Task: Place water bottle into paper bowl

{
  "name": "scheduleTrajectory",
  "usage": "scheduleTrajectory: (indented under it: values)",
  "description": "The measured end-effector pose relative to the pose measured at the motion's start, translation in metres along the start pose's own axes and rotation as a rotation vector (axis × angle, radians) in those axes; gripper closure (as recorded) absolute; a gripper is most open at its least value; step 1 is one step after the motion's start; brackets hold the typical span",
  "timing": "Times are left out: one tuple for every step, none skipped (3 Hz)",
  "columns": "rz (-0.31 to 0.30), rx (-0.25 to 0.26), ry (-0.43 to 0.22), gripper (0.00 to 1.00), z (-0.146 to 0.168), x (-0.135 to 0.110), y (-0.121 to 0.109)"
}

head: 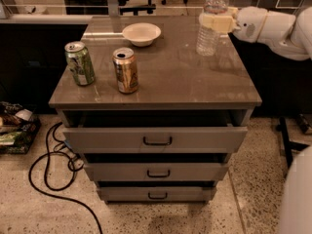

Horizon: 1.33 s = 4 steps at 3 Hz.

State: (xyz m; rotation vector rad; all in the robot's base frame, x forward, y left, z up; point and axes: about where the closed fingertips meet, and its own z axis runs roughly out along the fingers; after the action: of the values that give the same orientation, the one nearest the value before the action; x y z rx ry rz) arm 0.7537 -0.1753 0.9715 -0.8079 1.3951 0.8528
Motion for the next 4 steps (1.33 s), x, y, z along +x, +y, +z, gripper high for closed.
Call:
scheduleTrajectory:
  values:
    - [-0.028,0.015,0.016,1.00,0.035,-0.030,-0.011]
    - [-0.052,0.039,0.058,1.00,0.065,-0.045,-0.014]
    - [-0.042,0.054,0.050,1.00,0.105,-0.047,-0.015]
    - [0.005,0.058,-0.017,1.00,0.146,-0.044,-0.014]
